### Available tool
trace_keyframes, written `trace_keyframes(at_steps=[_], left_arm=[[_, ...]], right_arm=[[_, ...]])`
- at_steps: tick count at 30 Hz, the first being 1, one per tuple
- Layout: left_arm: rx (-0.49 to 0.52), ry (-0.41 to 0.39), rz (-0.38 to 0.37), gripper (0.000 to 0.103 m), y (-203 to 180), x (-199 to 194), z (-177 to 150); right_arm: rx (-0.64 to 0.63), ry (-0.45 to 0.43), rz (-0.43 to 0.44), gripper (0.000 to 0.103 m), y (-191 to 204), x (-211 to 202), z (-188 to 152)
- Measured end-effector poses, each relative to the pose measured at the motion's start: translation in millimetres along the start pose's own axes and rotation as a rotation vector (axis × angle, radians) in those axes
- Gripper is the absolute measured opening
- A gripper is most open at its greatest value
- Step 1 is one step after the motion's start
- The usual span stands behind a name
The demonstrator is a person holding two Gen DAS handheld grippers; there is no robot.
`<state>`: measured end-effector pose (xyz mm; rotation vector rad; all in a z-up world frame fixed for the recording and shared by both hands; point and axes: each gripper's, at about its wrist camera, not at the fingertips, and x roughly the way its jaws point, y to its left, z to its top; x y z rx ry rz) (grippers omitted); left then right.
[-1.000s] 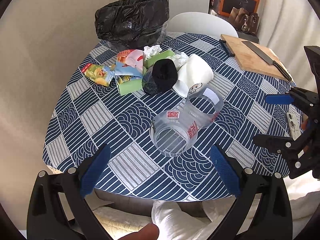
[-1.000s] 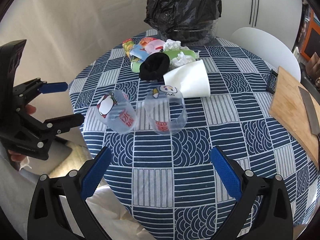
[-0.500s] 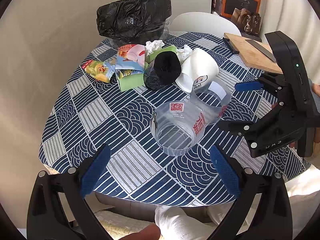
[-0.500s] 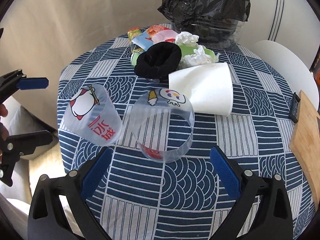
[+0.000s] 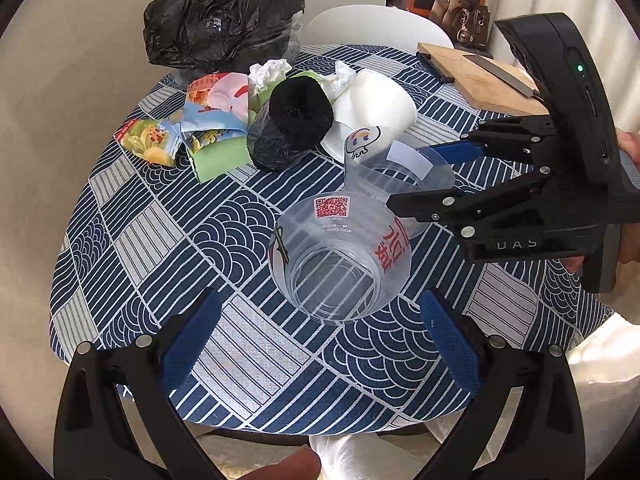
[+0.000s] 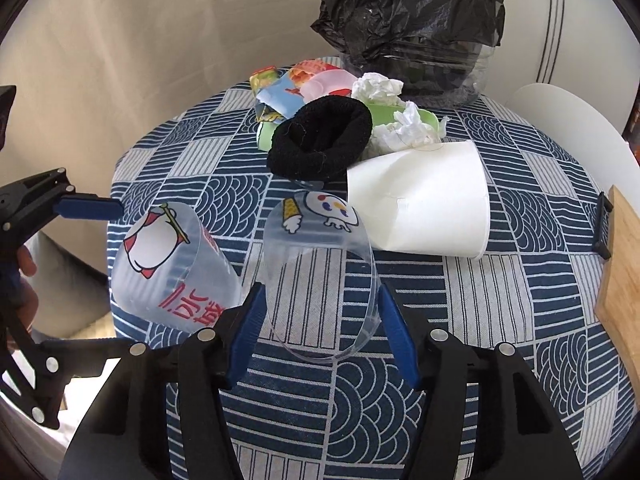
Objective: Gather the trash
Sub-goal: 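Grasp the clear plastic cup with the right gripper and lift it, then carry the clear cup over the black trash bin and open the right gripper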
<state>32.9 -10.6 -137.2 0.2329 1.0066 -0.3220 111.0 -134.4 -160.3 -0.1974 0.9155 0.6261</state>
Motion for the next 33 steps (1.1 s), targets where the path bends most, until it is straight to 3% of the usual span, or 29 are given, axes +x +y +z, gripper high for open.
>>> trace_keyframes(at_steps=[11, 15, 18, 21, 33], left_arm=[[0.018, -0.004, 0.003, 0.097, 2.6, 30.0, 7.1], [-0.036, -0.005, -0.04, 0.064, 10.9, 28.8, 7.5], [-0.071, -0.007, -0.062, 0.06, 15.0, 26.3, 8.8], [-0.123, -0.027, -0.079, 0.058, 19.4, 21.1, 10.6], [-0.164, -0.074, 0.003, 0.059, 11.8, -13.1, 22.5]], right_arm=[[0.014, -0.024, -0.02, 0.054, -1.7, -30.0, 3.4], [-0.013, -0.038, -0.03, 0.055, -0.7, -44.1, 1.9], [-0.034, -0.036, -0.033, 0.055, -1.9, -52.8, -0.7], [-0.047, -0.033, -0.037, 0.055, -5.4, -60.2, -5.1], [-0.067, -0.08, -0.038, 0.055, -19.0, -105.9, -19.0]])
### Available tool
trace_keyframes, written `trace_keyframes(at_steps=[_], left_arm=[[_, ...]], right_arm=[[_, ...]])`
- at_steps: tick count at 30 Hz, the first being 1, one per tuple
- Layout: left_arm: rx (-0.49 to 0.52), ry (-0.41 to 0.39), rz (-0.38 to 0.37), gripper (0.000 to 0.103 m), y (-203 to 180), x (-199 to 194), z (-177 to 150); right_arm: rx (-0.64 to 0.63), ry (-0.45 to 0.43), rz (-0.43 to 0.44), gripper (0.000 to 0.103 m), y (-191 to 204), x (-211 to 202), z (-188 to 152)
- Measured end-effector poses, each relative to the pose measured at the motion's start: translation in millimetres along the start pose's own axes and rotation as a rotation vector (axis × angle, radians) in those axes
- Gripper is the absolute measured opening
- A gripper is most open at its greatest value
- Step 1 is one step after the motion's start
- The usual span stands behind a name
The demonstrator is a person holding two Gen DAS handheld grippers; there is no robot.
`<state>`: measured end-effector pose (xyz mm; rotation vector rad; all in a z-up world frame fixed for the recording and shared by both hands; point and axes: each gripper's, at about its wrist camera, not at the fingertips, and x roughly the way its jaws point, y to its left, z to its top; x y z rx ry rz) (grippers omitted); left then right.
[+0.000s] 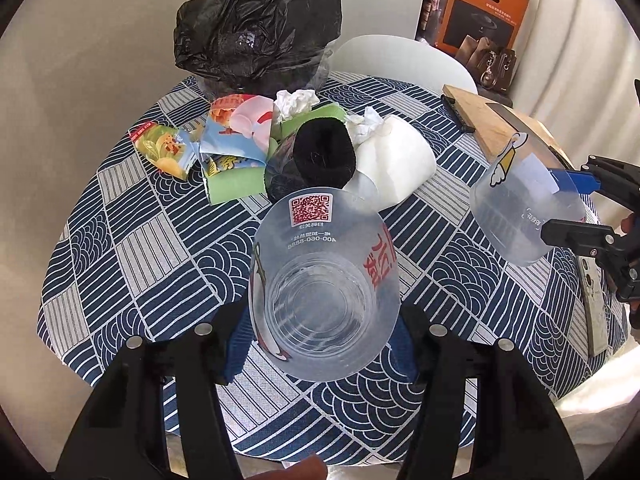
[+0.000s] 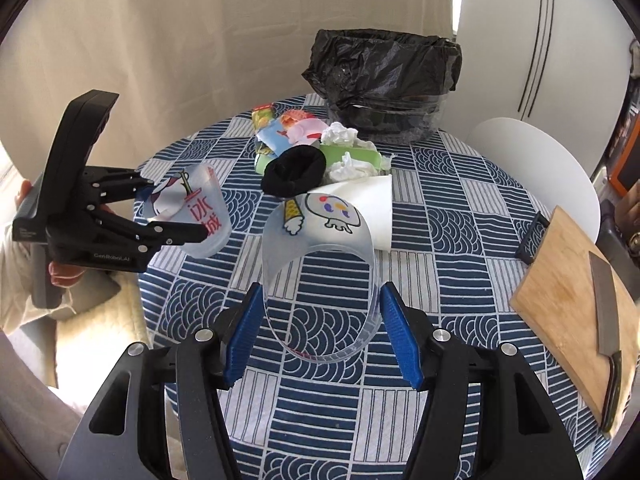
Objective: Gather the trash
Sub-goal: 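Carry the clear cup over the black trash bin and open the right gripper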
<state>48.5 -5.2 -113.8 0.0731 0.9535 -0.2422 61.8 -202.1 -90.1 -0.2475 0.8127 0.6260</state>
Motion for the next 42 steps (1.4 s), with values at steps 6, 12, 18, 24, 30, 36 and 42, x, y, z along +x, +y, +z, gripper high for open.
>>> trace_keyframes(at_steps=[6, 12, 18, 24, 30, 36, 42], left_arm=[[-0.029, -0.029, 0.038, 0.061, -3.1, -23.2, 6.0], [-0.036, -0.045, 0.074, 0.063, -4.2, -48.1, 15.1], [-0.013, -0.067, 0.085, 0.063, 5.7, -59.6, 32.7], [0.037, -0.103, 0.077, 0.063, 31.5, -58.4, 64.6], [0.076, -0.172, 0.038, 0.063, 66.4, -60.4, 109.0], [0.136, -0.225, 0.006, 0.063, 99.1, -58.6, 152.8], [0.213, -0.252, -0.012, 0.063, 128.9, -43.4, 194.1]], right_arm=[[0.014, -0.063, 0.018, 0.055, -8.4, -24.0, -0.2], [0.011, -0.13, 0.056, 0.055, -16.9, -46.9, 5.7], [-0.019, -0.178, 0.023, 0.055, -20.4, -59.6, 20.1], [0.042, -0.225, 0.001, 0.055, -21.3, -62.3, 53.3], [0.047, -0.277, -0.051, 0.055, -13.2, -55.3, 101.0], [0.061, -0.318, -0.107, 0.055, -6.7, -40.0, 145.2], [0.06, -0.343, -0.173, 0.055, 1.6, -22.6, 180.2]])
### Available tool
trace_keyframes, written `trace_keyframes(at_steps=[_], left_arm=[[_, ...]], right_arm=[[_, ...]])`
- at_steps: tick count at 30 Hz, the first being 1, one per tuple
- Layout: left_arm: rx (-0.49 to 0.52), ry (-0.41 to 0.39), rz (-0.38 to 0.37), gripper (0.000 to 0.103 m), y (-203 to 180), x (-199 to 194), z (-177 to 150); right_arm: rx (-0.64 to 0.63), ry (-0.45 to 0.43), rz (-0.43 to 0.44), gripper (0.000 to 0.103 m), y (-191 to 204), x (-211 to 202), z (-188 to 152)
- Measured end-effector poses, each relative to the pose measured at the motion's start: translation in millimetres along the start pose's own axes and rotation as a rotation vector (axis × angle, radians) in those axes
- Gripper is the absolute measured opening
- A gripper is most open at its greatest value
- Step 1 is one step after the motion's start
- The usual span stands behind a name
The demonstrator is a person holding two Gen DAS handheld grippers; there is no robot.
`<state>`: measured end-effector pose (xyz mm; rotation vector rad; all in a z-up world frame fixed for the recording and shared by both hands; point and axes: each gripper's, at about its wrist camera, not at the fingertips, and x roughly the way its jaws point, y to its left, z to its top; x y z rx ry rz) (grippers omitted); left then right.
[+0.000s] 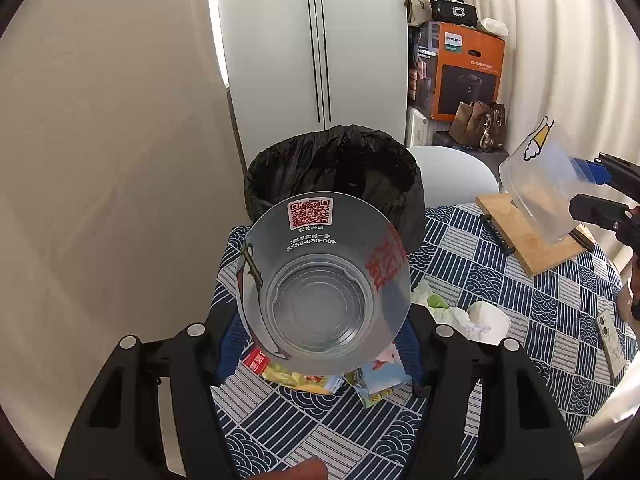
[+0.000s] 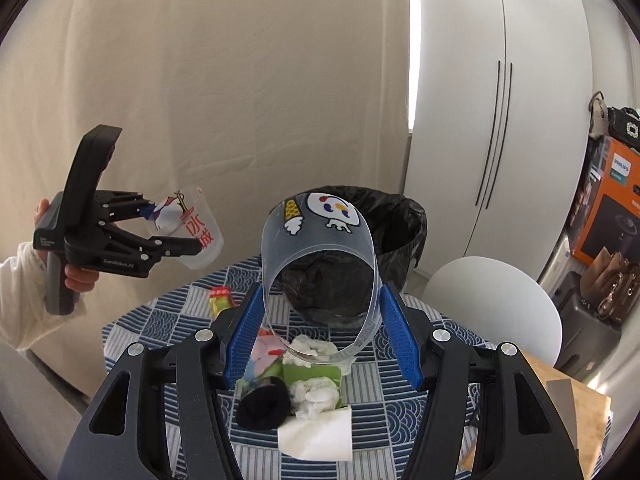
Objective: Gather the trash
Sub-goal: 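Carry the clear cup over the black trash bin and open the right gripper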
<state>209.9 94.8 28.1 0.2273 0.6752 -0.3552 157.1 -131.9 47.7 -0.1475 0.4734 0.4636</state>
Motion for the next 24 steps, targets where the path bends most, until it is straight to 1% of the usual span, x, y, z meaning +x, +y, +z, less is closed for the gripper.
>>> trace_keyframes(at_steps=[3, 5, 7, 11, 13, 17, 21, 22, 23, 24], left_arm=[[0.053, -0.012, -0.009, 0.063, 10.5, 14.3, 13.2], [0.078, -0.036, -0.038, 0.063, 15.9, 22.0, 22.0], [0.085, -0.053, -0.075, 0.063, 21.9, 28.6, 31.7], [0.075, -0.068, -0.116, 0.063, 29.6, 40.9, 51.5], [0.071, -0.077, -0.131, 0.063, 31.5, 46.1, 61.2], [0.067, -0.088, -0.101, 0.063, 32.2, 59.4, 77.7], [0.046, -0.072, -0.113, 0.063, 36.0, 74.4, 90.0], [0.048, -0.077, -0.116, 0.064, 37.6, 77.0, 92.7], [0.047, -0.086, -0.113, 0.068, 38.6, 79.9, 95.3], [0.043, -0.093, -0.117, 0.079, 40.6, 83.0, 99.1]], right_arm=[[-0.001, -0.008, -0.028, 0.055, 5.2, 13.8, 14.9], [0.009, -0.015, -0.04, 0.055, 8.1, 21.9, 22.5], [0.021, -0.013, -0.041, 0.055, 11.2, 29.8, 30.3], [0.017, -0.009, -0.016, 0.055, 12.7, 44.9, 48.0], [0.015, -0.011, -0.009, 0.055, 6.4, 53.8, 54.2], [0.004, -0.025, 0.02, 0.055, -12.2, 72.4, 65.4], [0.0, -0.033, 0.026, 0.055, -26.7, 94.0, 73.2], [0.002, -0.037, 0.024, 0.057, -30.3, 98.7, 75.2], [0.006, -0.04, 0.024, 0.059, -33.9, 103.8, 76.3], [0.007, -0.04, 0.023, 0.064, -36.9, 108.4, 77.2]])
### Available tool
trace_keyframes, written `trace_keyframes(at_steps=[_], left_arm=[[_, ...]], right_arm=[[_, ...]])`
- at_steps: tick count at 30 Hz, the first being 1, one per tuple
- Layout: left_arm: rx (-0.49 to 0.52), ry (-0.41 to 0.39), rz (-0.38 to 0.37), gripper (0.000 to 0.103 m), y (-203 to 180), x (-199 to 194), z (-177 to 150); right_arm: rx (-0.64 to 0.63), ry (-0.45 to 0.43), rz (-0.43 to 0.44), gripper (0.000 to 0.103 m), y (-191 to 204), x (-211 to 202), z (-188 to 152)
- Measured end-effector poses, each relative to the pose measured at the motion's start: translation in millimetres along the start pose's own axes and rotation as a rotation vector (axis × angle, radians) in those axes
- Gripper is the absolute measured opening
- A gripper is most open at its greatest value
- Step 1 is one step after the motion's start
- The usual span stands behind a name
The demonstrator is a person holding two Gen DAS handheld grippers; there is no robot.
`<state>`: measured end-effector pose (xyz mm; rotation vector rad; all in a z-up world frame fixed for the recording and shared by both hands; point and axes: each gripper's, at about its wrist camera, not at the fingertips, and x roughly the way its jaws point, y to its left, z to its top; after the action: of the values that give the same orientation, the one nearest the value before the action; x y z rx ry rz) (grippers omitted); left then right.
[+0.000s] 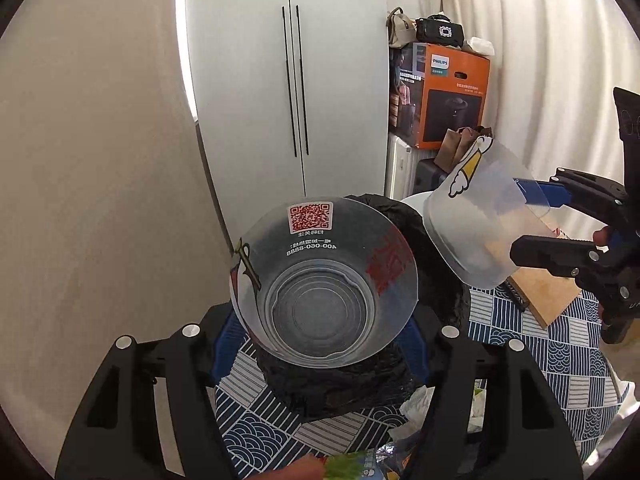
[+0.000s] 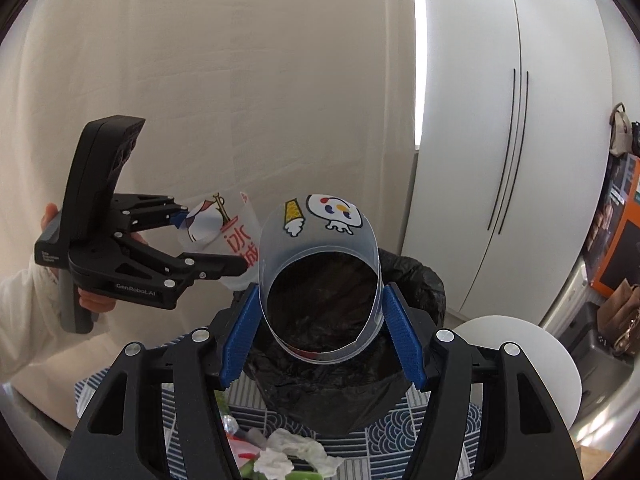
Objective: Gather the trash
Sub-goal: 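Carry the clear cup over the black trash bin and open the right gripper, then move the right tool back to the trash pile toward the white paper cup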
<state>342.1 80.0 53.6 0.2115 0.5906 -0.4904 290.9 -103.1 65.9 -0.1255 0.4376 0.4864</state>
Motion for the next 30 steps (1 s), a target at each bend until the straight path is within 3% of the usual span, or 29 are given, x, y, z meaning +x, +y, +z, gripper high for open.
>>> trace_keyframes(at_steps=[2, 3, 8, 30], left_arm=[[-0.013, -0.013, -0.021, 0.097, 3.8, 6.1, 6.1], [-0.021, -0.023, -0.028, 0.097, 5.4, 6.9, 8.2], [-0.019, -0.042, 0.04, 0.097, 8.3, 2.9, 11.0], [-0.065, 0.048, 0.101, 0.097, 25.2, -37.2, -55.7]], right_arm=[[0.002, 0.002, -0.032, 0.09, -5.9, 9.2, 1.7], [0.004, 0.0, -0.054, 0.092, -8.5, 13.1, 2.2], [0.003, 0.002, -0.098, 0.092, -17.6, 9.3, 0.3], [0.009, 0.13, -0.152, 0.092, 24.5, -18.6, -34.4]])
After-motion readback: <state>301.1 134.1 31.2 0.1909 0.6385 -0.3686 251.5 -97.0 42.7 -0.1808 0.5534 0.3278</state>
